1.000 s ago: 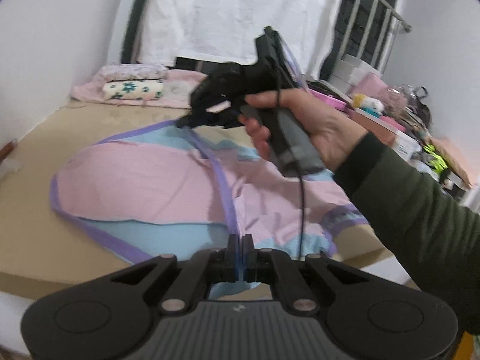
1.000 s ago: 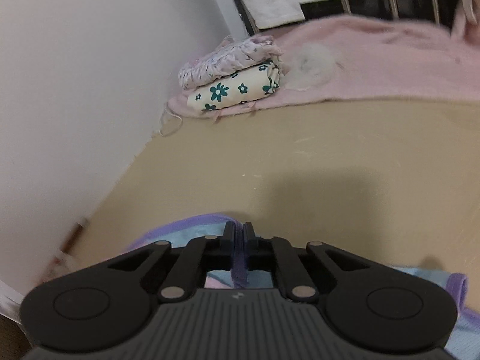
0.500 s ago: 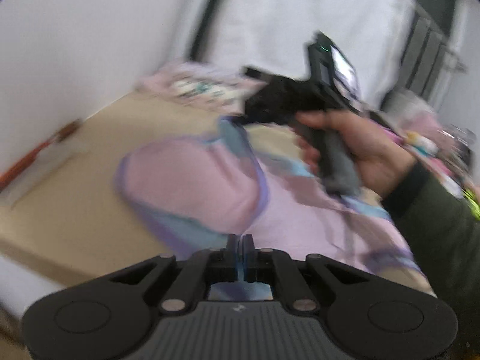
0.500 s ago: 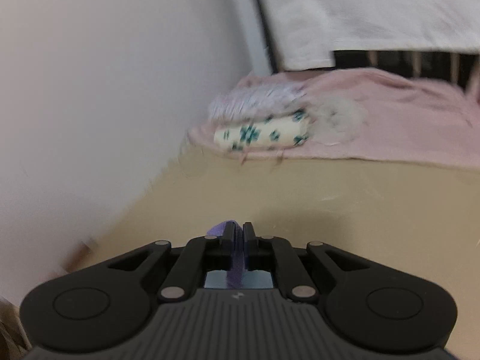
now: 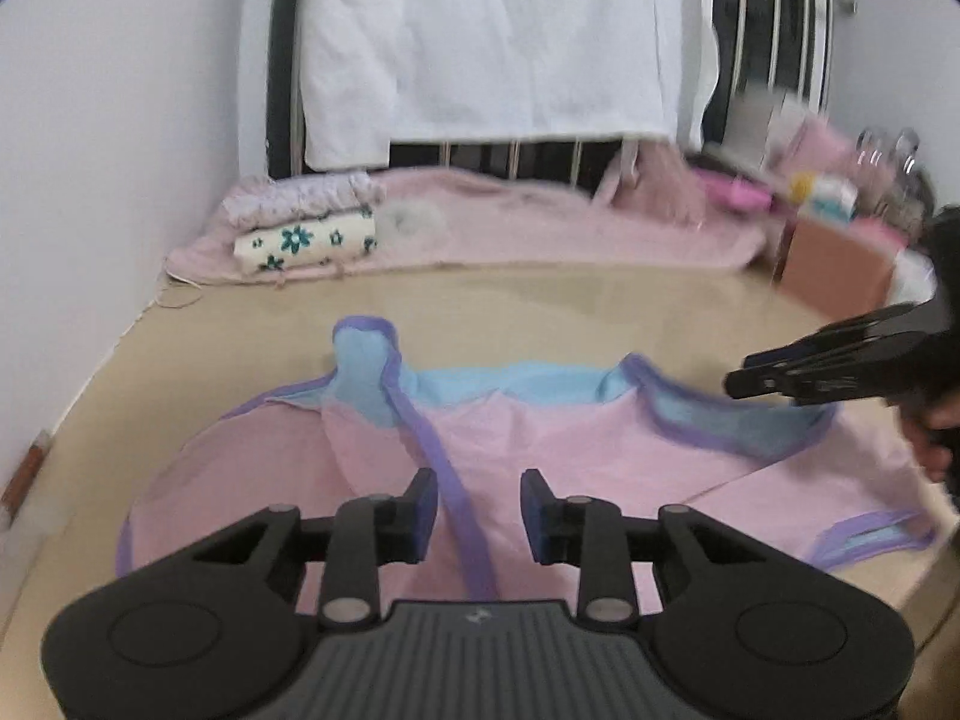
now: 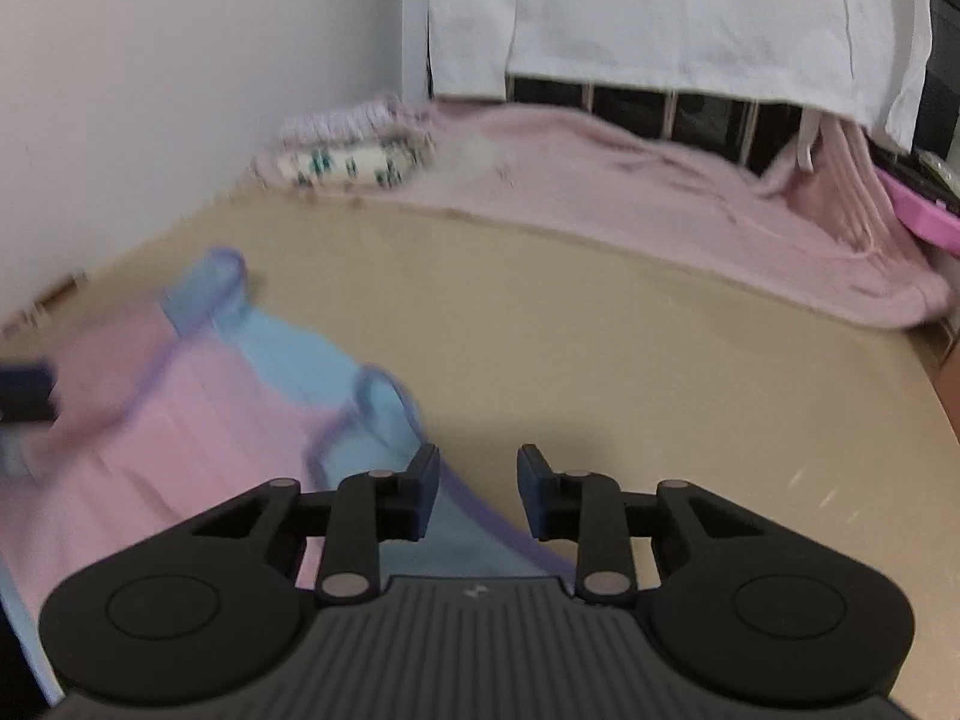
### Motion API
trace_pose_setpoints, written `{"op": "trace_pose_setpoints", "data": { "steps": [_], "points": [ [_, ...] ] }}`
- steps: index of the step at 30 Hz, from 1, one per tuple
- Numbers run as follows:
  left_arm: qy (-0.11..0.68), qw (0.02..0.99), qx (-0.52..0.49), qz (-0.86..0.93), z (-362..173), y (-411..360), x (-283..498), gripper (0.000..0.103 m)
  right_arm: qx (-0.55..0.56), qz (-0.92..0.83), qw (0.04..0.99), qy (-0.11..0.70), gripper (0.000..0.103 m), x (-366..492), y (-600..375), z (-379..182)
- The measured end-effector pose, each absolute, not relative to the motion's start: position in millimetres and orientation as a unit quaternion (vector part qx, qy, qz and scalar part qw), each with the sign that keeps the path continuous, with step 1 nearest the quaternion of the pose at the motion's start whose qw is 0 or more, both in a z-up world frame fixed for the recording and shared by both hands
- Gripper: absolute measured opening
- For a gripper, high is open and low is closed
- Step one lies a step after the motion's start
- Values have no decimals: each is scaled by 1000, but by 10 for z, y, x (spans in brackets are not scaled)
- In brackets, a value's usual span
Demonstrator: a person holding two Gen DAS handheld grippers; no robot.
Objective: Fold clothes
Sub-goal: 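Open both grippers and release the garment onto the surface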
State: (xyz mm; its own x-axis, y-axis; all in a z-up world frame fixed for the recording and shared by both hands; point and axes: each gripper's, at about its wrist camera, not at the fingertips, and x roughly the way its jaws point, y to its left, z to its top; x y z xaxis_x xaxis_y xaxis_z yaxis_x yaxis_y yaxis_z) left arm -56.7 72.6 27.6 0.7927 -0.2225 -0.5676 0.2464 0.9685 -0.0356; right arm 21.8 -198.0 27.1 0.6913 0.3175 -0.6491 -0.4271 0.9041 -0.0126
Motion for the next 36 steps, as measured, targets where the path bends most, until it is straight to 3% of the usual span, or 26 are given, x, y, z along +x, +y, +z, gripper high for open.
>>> {"op": "trace_pose_setpoints", "data": {
  "steps": [3,4,5,6,10,13,14,15,17,22,30,34,36],
  "points": [
    [313,945,15,-93,167,865,-518,29,-83,221,910,341,36,291,-1943,133],
    [318,944,7,-82,137,938,-513,29,-86,218,908,346,31,326,-1911,84],
    [323,944,-1,-71,110,1007,-509,29,-91,216,908,348,10,343,-1877,56],
    [325,944,-7,-60,96,1060,-507,29,-93,213,907,350,3,341,-1877,64],
    [339,940,-26,-39,83,1202,-496,29,-128,118,925,338,3,480,-2033,39],
    [332,942,-20,-53,202,1182,-464,31,-128,80,935,320,10,483,-2118,102],
    [322,945,-12,-50,249,1168,-446,33,-123,97,940,303,15,356,-2133,192],
    [315,948,4,-41,272,1144,-404,36,-118,116,943,290,28,213,-2144,272],
    [304,951,40,-29,251,1096,-309,37,-110,144,942,283,36,-60,-2187,383],
    [335,940,48,-31,70,1218,-324,38,-96,192,918,332,35,-572,-2320,220],
    [315,943,-26,-100,221,1271,-790,38,-91,33,934,343,35,-563,-2763,149],
    [301,934,-73,-176,360,1122,-1030,42,-3,168,936,309,37,-978,-2631,350],
    [319,922,-66,-208,313,886,-997,41,-14,172,932,318,36,-1068,-2520,282]
  ]
}}
